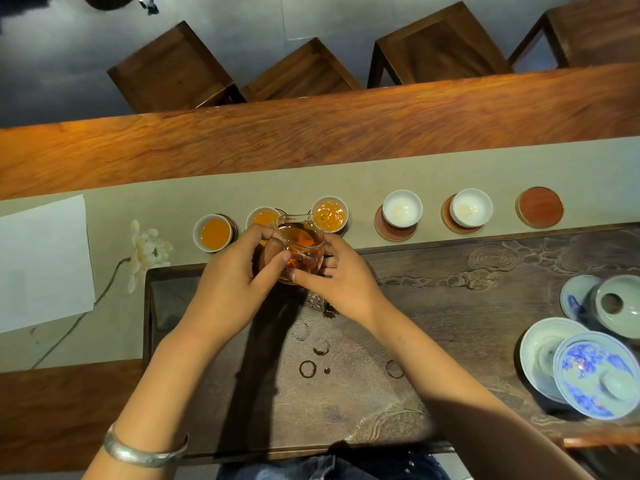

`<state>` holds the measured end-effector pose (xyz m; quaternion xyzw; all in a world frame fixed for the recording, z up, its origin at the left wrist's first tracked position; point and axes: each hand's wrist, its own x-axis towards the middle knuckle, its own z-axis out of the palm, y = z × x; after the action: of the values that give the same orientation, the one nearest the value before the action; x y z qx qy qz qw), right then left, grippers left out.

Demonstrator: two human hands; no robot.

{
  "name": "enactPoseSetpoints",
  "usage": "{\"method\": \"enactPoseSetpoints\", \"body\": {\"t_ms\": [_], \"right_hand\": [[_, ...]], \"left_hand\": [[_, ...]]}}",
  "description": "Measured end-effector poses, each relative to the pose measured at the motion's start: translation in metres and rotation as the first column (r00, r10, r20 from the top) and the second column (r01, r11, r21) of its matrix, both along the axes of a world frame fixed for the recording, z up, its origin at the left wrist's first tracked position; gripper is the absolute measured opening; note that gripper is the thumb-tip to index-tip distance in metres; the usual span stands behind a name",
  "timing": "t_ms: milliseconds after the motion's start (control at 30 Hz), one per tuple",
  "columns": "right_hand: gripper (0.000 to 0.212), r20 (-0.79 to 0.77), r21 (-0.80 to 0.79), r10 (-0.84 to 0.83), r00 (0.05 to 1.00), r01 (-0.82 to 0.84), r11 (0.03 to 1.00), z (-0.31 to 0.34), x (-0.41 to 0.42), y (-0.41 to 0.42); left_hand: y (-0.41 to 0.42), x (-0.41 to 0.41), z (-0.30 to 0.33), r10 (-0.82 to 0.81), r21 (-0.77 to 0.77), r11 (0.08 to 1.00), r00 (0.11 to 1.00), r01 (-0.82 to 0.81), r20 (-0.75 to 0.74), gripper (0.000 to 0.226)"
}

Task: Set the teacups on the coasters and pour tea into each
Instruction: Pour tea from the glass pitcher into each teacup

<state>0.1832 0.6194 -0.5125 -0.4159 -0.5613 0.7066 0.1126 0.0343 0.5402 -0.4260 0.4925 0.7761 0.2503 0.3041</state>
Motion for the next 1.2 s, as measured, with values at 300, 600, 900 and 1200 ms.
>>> {"method": "enactPoseSetpoints", "body": {"t_ms": [300,600,900,1200], "right_hand": [[0.077,0.008,-0.006,0.004,1.000,-0.004,1.000,0.001,0.000,0.000],[0.073,0.030,0.013,0.007,1.000,-0.008,1.000,-0.001,0.000,0.000],[0.067,0.081,0.156,0.013,0.997,-0.025,0.987,0.005,0.001,0.003],[0.069,0.066,0.261,-0.045,0.997,0.026,0.965,0.023,0.008,-0.013]], "left_hand": [[0.001,0.001,0.002,-0.003,-0.006,1.000,1.000,0.003,0.002,0.020],[0.001,0.000,0.002,-0.004,-0.006,1.000,1.000,0.004,-0.001,0.017],[-0.011,0.002,0.004,0.011,0.002,1.000,0.999,-0.011,0.035,0.014],[-0.027,0.005,0.014,-0.014,0.085,0.996,0.999,0.010,0.048,0.015]]}}
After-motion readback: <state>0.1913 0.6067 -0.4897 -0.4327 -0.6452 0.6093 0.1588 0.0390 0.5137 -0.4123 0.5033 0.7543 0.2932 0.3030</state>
